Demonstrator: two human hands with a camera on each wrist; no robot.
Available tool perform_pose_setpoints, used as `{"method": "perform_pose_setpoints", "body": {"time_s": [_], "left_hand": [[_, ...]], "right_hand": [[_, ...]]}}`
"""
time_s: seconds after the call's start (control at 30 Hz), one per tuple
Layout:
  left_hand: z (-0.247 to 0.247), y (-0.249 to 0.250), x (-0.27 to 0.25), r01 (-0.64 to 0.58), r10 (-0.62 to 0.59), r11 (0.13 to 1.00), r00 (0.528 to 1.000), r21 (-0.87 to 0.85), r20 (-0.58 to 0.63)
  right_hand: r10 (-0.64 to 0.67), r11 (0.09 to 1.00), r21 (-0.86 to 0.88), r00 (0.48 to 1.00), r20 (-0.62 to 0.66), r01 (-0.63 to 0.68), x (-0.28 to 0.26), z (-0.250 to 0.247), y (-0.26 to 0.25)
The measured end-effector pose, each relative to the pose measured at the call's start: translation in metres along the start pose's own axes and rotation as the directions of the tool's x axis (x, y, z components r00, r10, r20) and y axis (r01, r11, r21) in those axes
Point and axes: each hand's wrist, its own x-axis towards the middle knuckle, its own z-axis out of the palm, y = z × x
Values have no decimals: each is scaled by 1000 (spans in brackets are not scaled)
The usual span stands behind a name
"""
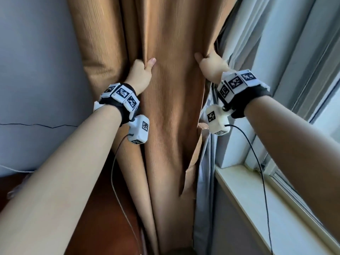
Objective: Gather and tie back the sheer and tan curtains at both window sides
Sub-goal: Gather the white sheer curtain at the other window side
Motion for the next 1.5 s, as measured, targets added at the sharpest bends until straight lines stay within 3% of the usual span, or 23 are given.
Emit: {"method": "perform_pose_setpoints", "body": {"time_s": [0.3,0.5,0.77,0.93,1.07,1.2,1.3,1.4,1.5], "left_hand": [[9,-27,79,-94,95,994,995,-61,14],[7,-41,127,-138,149,984,984,-114,97],[12,-49,136,-149,173,977,971,-150,164],[13,-39,109,-128,151,984,968,-120,200],[11,-28,74,-119,117,993,974,-3,192],[9,-24,27,-98,86,975,994,198,66],[13,-18,-11,-52,60,962,998,268,-22],[18,0,-55,11,37,933,991,359,-127],[23,25,-103,30,97,884,964,466,-247]], "right_hand": [[18,1000,-10,998,-64,-18,54,32,-4],[68,997,-12,992,-102,-70,84,49,-11],[110,994,29,989,-103,-108,94,62,-2],[95,989,118,993,-69,-87,60,48,4],[59,985,163,998,13,-61,19,29,12],[-41,960,280,991,130,2,-42,0,33],[-69,929,370,989,133,15,-93,-21,56],[-112,947,313,989,101,75,-144,-40,72],[-137,962,256,980,141,98,-183,-56,79]]}}
